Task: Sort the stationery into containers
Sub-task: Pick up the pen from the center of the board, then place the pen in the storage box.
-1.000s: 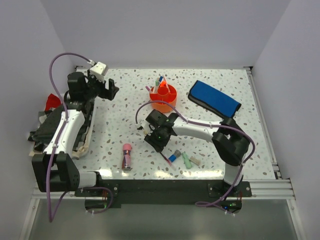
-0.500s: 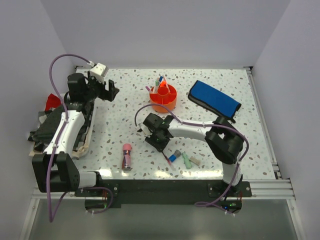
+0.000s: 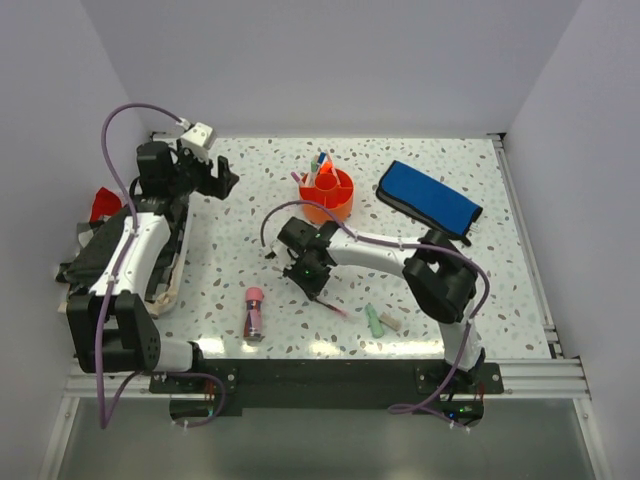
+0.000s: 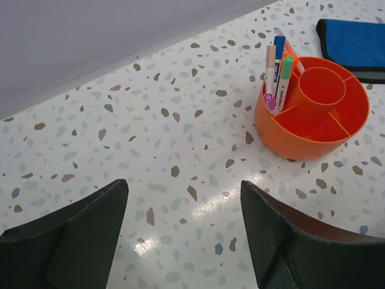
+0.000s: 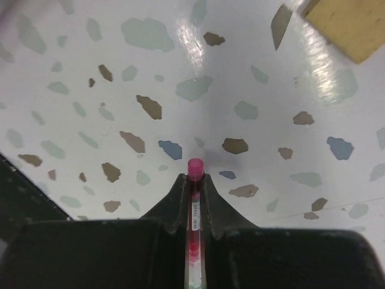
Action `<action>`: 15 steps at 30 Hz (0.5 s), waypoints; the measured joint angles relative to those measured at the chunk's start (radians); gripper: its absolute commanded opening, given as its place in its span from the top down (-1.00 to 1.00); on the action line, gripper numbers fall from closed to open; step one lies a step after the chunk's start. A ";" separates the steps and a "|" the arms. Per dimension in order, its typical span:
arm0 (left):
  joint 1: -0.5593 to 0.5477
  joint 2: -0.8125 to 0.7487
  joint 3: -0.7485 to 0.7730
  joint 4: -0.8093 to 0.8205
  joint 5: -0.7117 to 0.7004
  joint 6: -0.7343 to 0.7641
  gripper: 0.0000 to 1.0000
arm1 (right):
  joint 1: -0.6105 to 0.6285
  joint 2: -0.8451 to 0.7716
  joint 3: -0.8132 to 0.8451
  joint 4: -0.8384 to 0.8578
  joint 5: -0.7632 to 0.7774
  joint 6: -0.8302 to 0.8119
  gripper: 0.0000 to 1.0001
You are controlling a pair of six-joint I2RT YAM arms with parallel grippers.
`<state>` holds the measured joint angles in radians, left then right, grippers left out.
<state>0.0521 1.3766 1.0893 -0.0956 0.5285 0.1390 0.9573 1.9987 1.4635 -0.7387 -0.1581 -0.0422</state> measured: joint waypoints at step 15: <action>0.000 0.169 0.198 0.017 0.064 -0.018 -0.60 | -0.499 -0.243 0.304 0.346 -0.301 0.047 1.00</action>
<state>0.0525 1.5455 1.2869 -0.0784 0.5926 0.1215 0.4583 1.7561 1.7679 -0.3927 -0.4595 0.0048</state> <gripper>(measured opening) 0.799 0.040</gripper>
